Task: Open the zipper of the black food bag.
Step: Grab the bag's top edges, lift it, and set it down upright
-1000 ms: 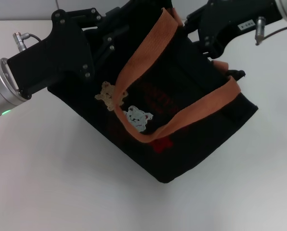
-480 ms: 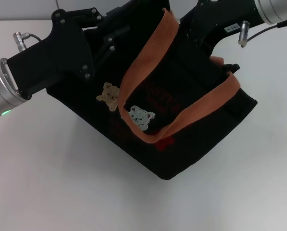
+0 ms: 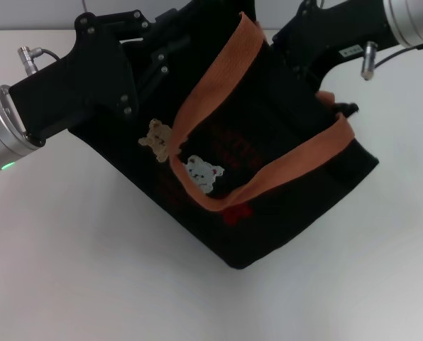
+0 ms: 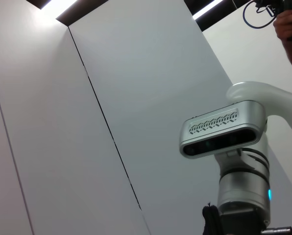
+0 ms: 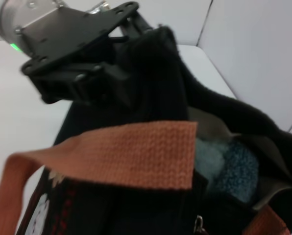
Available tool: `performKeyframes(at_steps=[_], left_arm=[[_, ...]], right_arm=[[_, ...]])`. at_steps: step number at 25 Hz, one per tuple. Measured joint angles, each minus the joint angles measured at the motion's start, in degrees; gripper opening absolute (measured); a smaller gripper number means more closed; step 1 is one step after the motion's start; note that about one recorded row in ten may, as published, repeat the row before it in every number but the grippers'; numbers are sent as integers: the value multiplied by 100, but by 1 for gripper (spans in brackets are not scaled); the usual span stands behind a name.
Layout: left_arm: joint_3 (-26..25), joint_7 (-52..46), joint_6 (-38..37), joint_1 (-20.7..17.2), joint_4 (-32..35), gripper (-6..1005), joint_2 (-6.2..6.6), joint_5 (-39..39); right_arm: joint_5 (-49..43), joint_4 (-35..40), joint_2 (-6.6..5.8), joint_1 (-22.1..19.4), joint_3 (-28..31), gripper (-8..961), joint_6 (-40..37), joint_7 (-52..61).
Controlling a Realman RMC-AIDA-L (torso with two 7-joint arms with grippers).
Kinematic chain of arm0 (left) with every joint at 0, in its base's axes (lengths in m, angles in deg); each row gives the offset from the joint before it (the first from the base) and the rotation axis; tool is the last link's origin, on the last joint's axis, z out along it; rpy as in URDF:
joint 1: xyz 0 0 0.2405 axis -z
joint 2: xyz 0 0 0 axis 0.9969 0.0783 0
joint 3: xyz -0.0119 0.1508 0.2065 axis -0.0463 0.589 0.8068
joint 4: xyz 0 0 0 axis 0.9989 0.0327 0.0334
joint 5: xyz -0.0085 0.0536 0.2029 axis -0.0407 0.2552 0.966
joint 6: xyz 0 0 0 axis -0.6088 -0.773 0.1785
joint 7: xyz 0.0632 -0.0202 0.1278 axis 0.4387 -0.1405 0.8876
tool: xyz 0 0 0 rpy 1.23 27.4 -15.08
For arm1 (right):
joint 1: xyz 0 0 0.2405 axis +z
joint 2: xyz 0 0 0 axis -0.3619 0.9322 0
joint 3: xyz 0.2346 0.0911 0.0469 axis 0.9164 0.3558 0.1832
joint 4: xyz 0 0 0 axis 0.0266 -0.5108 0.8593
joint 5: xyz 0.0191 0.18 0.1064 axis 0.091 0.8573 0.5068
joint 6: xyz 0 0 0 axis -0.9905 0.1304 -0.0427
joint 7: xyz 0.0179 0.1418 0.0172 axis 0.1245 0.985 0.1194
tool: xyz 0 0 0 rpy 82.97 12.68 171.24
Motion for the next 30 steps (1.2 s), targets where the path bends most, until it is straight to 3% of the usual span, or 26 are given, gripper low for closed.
performKeyframes(at_steps=[13, 27, 30], left_arm=[[7, 2, 3, 4, 0, 184, -8, -66], [31, 9, -1, -18, 1, 184, -3, -88], [32, 9, -6, -18, 1, 184, -1, -87]], right_arm=[[-21, 490, -10, -452, 59, 26, -531, -205], [495, 850, -9, -717, 359, 60, -482, -235], [490, 900, -11, -720, 343, 184, -514, -332]])
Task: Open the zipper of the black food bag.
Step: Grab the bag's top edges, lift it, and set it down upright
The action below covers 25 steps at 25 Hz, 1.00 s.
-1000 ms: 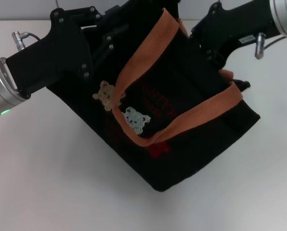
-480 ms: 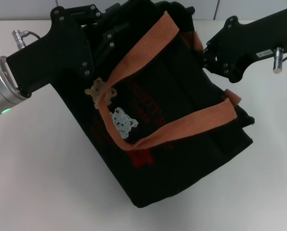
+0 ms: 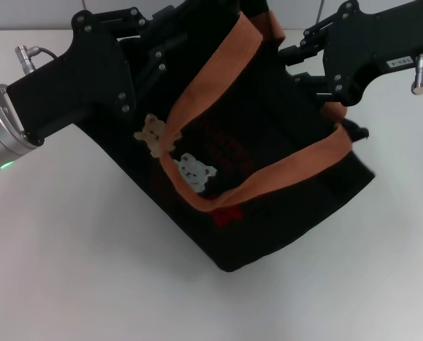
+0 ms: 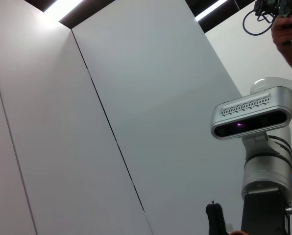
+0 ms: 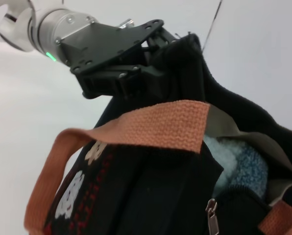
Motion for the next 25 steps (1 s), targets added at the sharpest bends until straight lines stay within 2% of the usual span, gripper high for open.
performKeyframes(at_steps=[7, 15, 19, 25], left_arm=[[0, 0, -4, 23, -1, 184, 2, 16], [42, 0, -4, 34, -1, 183, 2, 25], [69, 0, -4, 47, -1, 182, 1, 18], [88, 0, -1, 60, -1, 181, -6, 16]], right_arm=[[26, -22, 5, -13, -16, 496, 123, -358], [41, -66, 19, 11, -75, 543, 242, -490], [115, -180, 34, -66, -414, 561, 789, -568], [115, -293, 34, -97, -720, 558, 1160, -621]])
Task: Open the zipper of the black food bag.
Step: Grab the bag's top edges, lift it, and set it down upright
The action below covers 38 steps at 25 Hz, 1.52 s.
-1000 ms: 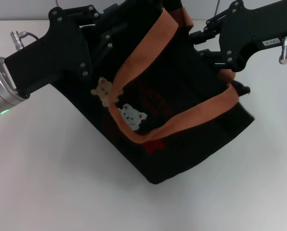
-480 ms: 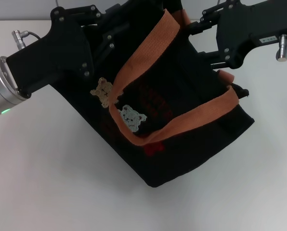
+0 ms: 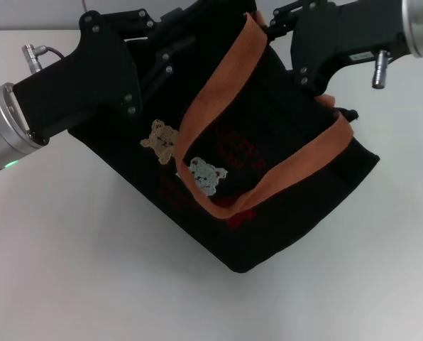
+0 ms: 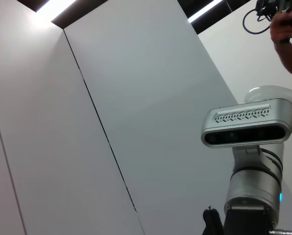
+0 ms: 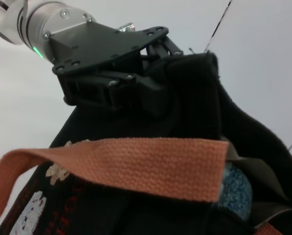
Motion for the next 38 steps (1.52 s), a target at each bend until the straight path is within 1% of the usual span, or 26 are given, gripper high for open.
performKeyframes(at_steps=[2, 3, 9, 12, 18, 26, 30, 38], left_arm=[[0, 0, 1, 1, 0, 180, -1, 0], [1, 0, 1, 1, 0, 180, -1, 0], [0, 0, 1, 8, 0, 179, -1, 0], [1, 0, 1, 20, 0, 179, -2, 0], [0, 0, -1, 31, 0, 178, -2, 0], [-9, 0, -5, 31, 0, 177, -2, -6], [-17, 0, -5, 29, 0, 177, -1, -8], [-48, 0, -8, 22, -8, 176, -2, -10]], right_arm=[[1, 24, 1, -60, -116, 556, 138, -59], [2, 98, 5, -152, -252, 555, 319, -106], [1, 219, 8, -352, -555, 549, 726, -253], [-12, 227, 9, -387, -651, 545, 793, -322], [1, 180, 9, -404, -695, 461, 830, -456], [8, -19, 3, -396, -833, 290, 1059, -524], [9, -118, -12, -349, -910, 63, 1085, -563], [-45, -104, -21, -332, -899, 0, 1010, -537]])
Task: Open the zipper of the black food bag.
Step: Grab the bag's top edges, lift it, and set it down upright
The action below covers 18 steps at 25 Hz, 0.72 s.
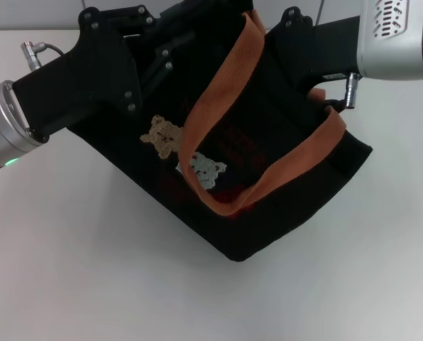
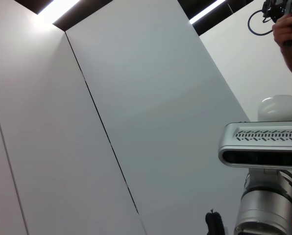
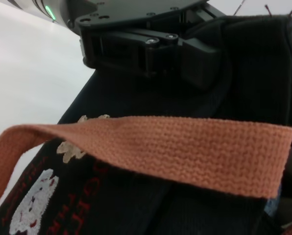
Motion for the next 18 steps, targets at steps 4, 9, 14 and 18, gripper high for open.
performKeyframes(at_steps=[4, 9, 14, 18], left_arm=[[-5, 0, 2, -6, -22, 175, 0, -34], [-5, 3, 11, -15, -42, 175, 0, -78], [2, 5, 35, -8, -50, 174, 0, -159], [27, 8, 46, 7, -50, 174, 0, -248]], right_arm=[[-10, 39, -6, 10, 30, 7, -149, 13], [-21, 170, -13, 34, 228, 15, -564, 18], [-92, 402, -14, 32, 626, 24, -1223, 13], [-215, 613, -14, -34, 875, 30, -1776, 11]])
